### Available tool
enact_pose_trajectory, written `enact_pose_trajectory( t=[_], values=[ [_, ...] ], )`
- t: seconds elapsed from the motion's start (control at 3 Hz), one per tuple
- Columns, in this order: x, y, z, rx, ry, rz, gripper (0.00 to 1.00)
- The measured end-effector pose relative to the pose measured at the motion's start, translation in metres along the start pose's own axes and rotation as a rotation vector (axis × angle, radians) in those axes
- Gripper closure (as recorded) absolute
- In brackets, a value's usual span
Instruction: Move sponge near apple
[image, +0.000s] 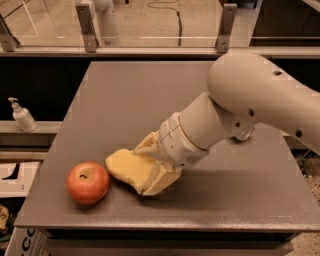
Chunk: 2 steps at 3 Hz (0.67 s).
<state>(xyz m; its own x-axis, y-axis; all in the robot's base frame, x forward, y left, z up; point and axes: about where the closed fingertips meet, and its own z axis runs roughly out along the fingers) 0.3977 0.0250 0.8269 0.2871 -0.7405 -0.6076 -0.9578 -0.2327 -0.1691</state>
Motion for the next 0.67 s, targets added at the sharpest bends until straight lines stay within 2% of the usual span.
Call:
enact_pose_trajectory(
  t=[0.33,0.67],
  values=[
    [-0.011,0.009,0.012,-0.018,-0.023,-0.034,1.00],
    [-0.010,0.009,0.023,-0.006,0.016,-0.082,1.00]
  ],
)
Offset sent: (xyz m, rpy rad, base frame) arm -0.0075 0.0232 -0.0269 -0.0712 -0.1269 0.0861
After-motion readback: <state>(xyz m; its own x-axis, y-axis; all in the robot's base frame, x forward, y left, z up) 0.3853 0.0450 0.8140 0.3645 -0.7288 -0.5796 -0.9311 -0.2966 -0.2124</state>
